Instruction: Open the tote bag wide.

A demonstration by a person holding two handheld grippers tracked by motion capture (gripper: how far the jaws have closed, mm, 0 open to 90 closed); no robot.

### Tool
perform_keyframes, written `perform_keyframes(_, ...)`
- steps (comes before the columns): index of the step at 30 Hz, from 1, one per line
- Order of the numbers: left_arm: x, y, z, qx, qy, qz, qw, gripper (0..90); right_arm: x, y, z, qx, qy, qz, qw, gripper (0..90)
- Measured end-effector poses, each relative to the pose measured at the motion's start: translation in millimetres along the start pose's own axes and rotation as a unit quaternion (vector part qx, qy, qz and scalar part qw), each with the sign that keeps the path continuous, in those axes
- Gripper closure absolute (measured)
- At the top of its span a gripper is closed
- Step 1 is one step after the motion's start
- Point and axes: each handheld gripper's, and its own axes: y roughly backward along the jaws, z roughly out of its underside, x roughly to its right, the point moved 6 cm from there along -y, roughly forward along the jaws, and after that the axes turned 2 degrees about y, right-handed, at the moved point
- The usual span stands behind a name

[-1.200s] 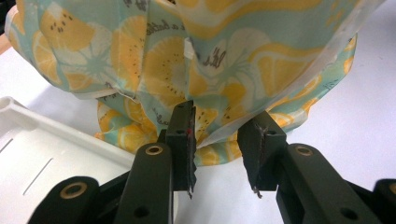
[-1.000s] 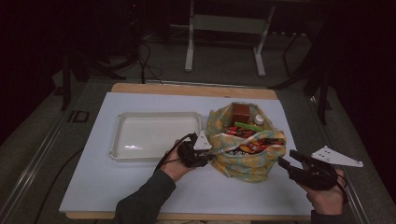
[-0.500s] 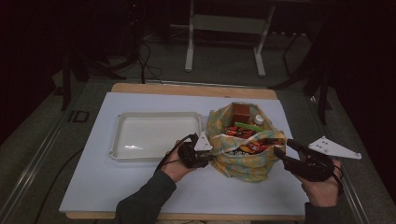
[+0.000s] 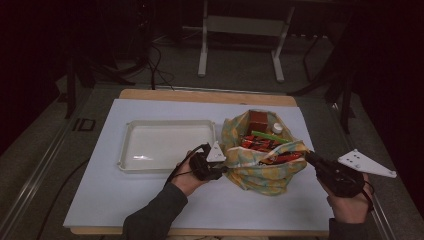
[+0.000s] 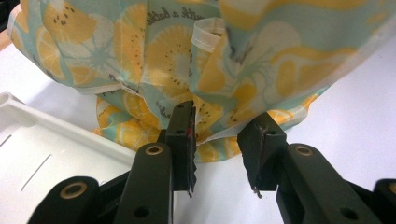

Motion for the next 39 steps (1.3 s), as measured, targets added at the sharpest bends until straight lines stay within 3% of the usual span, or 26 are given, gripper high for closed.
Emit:
perform_keyframes(9,-0.1,1.0,0.1,0.001,0.001,0.001,1.0000,66.0,3.5,8.0,21.5,-0.008,0.004,0.004,0.9999,89.7)
perform_keyframes(13,-3.2,4.5,2.6,0.001,0.005,0.000,1.0000,65.3,4.7,4.5,45.0,-0.050,0.026,0.002,0.9984,89.7)
perform_keyframes(27,-15.3,15.9,7.4,0.010,0.025,-0.007,0.9996,64.3,16.9,-16.7,86.7,-0.102,0.004,-0.016,0.9947,90.0)
perform_keyframes(29,-17.3,17.5,8.9,0.011,0.030,-0.008,0.9995,63.9,19.3,-23.3,95.1,-0.119,0.000,-0.020,0.9927,89.9)
perform_keyframes(35,-23.3,22.1,11.6,0.019,0.048,-0.011,0.9986,63.0,17.2,-30.7,111.7,-0.167,0.017,-0.017,0.9856,89.9)
perform_keyframes(39,-26.1,26.0,9.9,0.030,0.060,-0.011,0.9977,62.1,18.6,-29.4,113.6,-0.171,0.012,-0.017,0.9851,85.2)
